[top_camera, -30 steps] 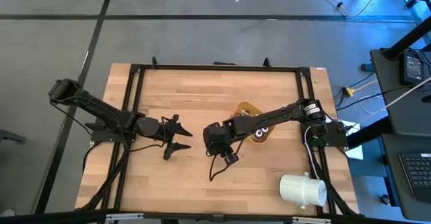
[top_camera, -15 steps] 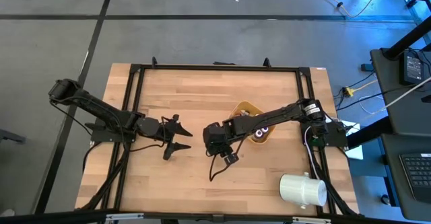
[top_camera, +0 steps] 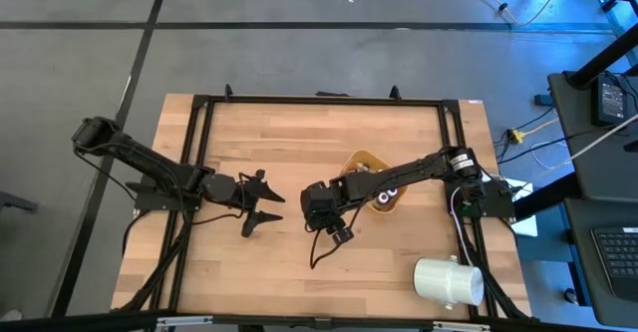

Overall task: Pick & Place food coloring
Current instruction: Put the large yellow food coloring bottle in the yellow bin, then return to Home Position

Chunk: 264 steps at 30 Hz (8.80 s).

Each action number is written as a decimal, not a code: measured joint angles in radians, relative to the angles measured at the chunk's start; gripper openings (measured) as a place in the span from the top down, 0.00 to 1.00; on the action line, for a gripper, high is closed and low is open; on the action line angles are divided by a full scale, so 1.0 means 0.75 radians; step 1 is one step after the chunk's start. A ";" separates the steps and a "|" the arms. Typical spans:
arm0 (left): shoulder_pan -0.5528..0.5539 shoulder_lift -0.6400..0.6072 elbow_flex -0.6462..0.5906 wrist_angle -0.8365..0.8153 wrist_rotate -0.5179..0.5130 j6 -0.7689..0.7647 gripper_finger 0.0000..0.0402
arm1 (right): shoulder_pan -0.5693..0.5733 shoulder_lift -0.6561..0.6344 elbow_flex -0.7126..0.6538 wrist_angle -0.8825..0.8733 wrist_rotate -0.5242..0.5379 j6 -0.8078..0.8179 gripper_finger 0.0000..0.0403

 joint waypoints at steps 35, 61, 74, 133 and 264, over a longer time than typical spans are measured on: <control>0.000 0.000 0.000 -0.004 0.000 0.000 0.40 | 0.001 -0.033 -0.004 0.020 -0.001 0.004 0.66; 0.000 0.000 0.001 -0.028 -0.001 0.000 0.40 | 0.014 -0.462 -0.004 -0.413 0.172 0.359 0.67; 0.000 0.000 0.001 -0.045 0.000 0.000 0.40 | -0.057 -0.715 -0.334 -0.350 0.296 0.507 0.67; 0.000 0.000 0.001 -0.044 -0.046 -0.003 0.40 | -0.300 -0.834 -0.789 -0.154 0.476 0.421 0.67; 0.325 -0.375 -0.538 0.698 0.260 -0.004 0.40 | 0.058 -2.244 -1.896 0.929 0.504 0.672 0.37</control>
